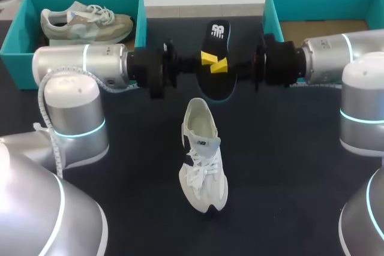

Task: Take the shoe out of the shoebox, open the shoe tongue, remove and reinsert the insole, then place the shoe into the shoebox

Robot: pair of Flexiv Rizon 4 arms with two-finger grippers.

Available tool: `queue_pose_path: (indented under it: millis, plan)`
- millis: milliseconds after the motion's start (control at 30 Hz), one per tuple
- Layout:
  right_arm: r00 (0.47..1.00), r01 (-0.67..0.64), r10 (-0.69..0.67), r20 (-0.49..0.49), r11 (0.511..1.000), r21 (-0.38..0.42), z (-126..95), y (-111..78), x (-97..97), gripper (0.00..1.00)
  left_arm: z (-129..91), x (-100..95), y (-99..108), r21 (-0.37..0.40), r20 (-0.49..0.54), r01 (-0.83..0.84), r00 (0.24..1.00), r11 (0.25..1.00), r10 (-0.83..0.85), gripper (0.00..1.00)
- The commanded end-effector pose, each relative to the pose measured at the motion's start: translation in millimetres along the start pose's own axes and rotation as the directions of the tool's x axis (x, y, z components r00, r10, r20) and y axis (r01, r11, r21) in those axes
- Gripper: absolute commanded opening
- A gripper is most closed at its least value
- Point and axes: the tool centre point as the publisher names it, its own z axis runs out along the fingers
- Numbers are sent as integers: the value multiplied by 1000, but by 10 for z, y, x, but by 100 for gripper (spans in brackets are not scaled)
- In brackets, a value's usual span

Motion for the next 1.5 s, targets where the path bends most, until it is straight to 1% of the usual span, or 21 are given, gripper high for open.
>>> queue_pose_path:
  millis: [33,100,167,200,233,267,300,500,667,800,867,933,1067,1133,1167,1233,1300,1367,1400,1433,1500]
  plan:
    - [1000,1,-1,0,1000,4,26,26,-3,1,17,4,-3,-2,6,1,1000,1000,-1,0]
    - [1000,2,-2,0,1000,4,23,32,-4,0,22,-9,-10,3,8,8,1000,1000,-8,0]
    - [1000,3,-3,0,1000,6,19,42,-2,0,31,-36,-34,44,8,18,1000,999,-19,0]
    - [1000,4,-4,1,1000,7,14,47,-3,0,28,-49,-44,41,8,13,1000,999,-13,0]
    - [1000,6,-6,3,1000,8,9,53,2,0,24,-63,-50,48,4,20,1000,999,-20,48]
    - [1000,7,-7,5,1000,8,5,56,7,0,17,-75,-53,49,4,22,1000,999,-23,89]
    - [1000,11,-11,8,1000,2,-11,58,14,0,-6,-100,-49,41,7,24,1000,999,-24,100]
    - [1000,13,-13,21,1000,-14,-78,62,5,0,-197,-141,-4,7,-17,60,998,998,-60,100]
    - [999,16,-15,36,999,-31,-122,88,-1,0,-423,-103,5,-33,-57,104,993,994,-106,100]
    - [998,28,-26,51,999,-42,-145,128,3,0,-621,-49,-39,-68,-98,178,978,982,-185,100]
    - [998,36,-33,54,998,-49,-152,138,-3,0,-687,-34,-57,-83,-93,221,969,972,-228,100]
    - [997,67,-63,54,995,-80,-164,159,-10,0,-806,17,-80,-127,-112,320,936,939,-335,100]
    - [990,137,-131,60,984,-114,-173,185,22,0,-938,136,-95,-171,-153,452,865,875,-477,100]
    - [983,175,-168,67,977,-120,-167,191,55,0,-996,227,-85,-194,-150,542,807,817,-571,100]
    - [979,201,-193,69,972,-123,-162,192,64,0,-1022,273,-88,-206,-169,568,781,796,-601,100]
    - [967,250,-243,73,961,-121,-150,195,91,0,-1064,348,-98,-224,-165,635,723,740,-671,100]
    - [952,303,-296,79,945,-119,-135,195,119,0,-1090,403,-116,-231,-176,670,685,706,-707,100]
    - [933,357,-350,82,928,-108,-116,193,153,0,-1121,447,-130,-244,-172,720,627,650,-760,100]
    - [917,397,-389,91,911,-114,-104,191,169,0,-1144,475,-133,-251,-155,752,590,609,-792,100]
    - [905,422,-414,98,901,-102,-95,188,190,0,-1173,509,-137,-261,-154,776,553,574,-819,100]
    - [889,457,-450,83,884,-100,-72,193,220,0,-1211,561,-138,-289,-143,792,520,538,-842,100]
